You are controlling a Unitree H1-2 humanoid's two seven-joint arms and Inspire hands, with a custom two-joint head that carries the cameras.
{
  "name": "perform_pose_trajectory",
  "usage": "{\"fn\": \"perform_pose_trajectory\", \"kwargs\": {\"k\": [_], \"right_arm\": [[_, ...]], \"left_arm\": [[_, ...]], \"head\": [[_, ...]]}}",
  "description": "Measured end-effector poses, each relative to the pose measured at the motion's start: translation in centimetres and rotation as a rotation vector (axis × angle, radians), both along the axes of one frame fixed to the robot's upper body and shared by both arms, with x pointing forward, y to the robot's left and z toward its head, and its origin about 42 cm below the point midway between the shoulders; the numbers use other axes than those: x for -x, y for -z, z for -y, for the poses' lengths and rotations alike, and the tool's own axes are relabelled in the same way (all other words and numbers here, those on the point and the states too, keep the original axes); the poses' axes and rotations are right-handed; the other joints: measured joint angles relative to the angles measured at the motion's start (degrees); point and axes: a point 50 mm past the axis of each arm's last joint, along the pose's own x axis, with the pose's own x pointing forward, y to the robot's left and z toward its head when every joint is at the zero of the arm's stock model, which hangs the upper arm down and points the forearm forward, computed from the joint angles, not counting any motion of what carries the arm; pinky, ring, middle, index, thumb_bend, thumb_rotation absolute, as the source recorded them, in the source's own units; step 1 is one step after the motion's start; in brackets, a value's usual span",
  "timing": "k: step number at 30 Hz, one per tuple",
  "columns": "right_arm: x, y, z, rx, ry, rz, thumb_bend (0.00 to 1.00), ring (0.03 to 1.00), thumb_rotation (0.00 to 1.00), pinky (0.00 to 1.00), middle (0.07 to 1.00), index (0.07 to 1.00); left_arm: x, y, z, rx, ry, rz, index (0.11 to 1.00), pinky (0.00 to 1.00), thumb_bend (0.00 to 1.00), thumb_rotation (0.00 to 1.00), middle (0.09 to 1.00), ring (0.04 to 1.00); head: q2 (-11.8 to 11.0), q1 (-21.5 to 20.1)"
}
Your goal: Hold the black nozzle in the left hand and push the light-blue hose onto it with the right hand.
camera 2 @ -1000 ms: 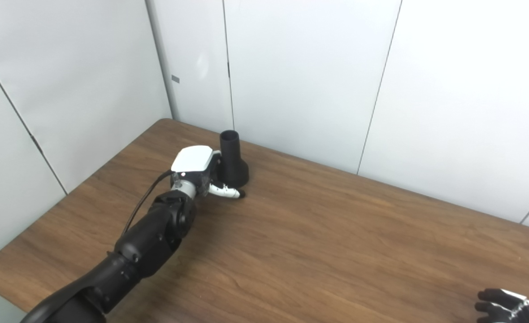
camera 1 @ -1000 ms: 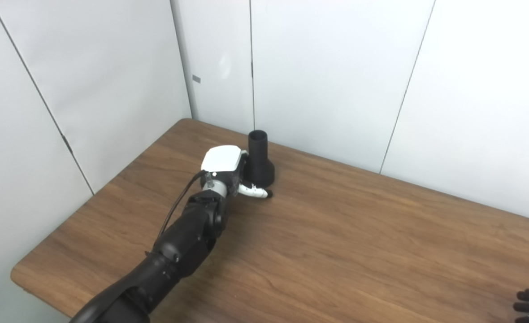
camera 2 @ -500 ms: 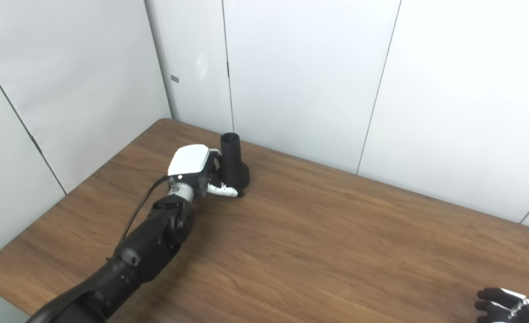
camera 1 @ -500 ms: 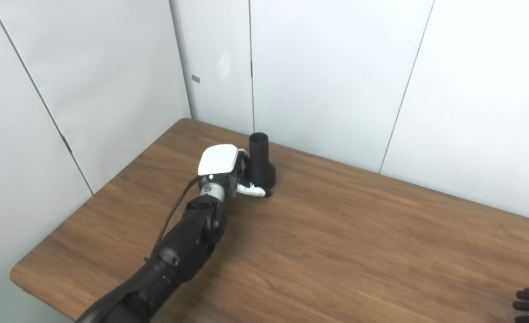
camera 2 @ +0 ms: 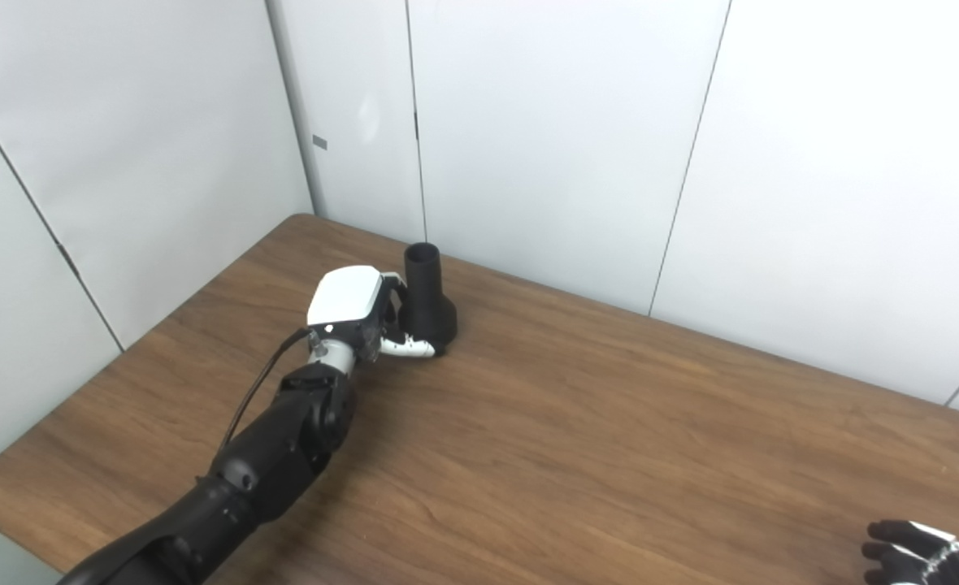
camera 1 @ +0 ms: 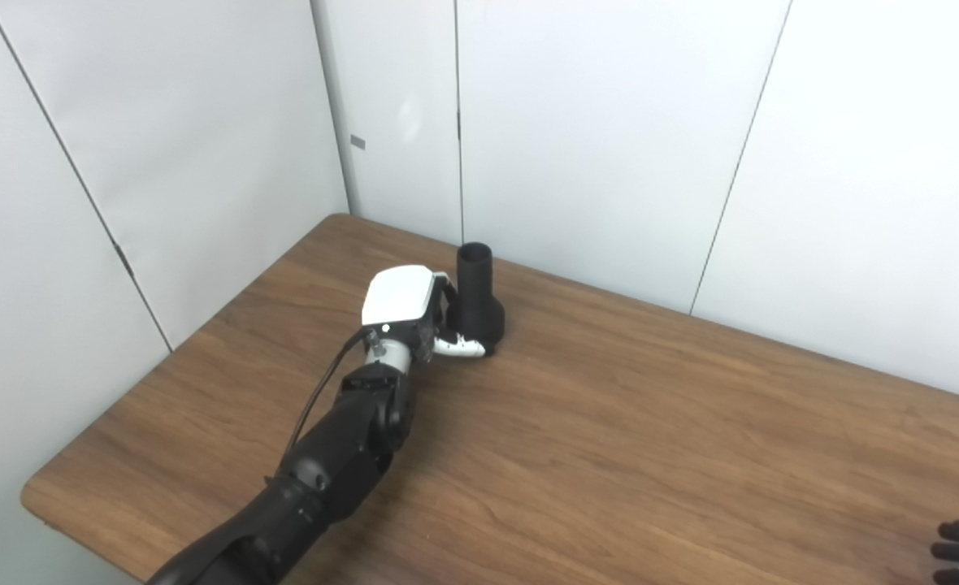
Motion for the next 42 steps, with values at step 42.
{"fn": "perform_pose_trajectory", "kwargs": {"k": [42], "right_arm": [[-0.2, -2.0, -0.5, -0.054, 0.027, -0.013, 0.45, 0.606, 0.44, 0.49, 0.629, 0.579]], "left_arm": [[1.2, 0.4, -0.8, -0.032, 0.229, 0.011, 0.488, 0.11, 0.52, 0.05, 0.254, 0.160]], "head": [[1.3, -5.9]]}}
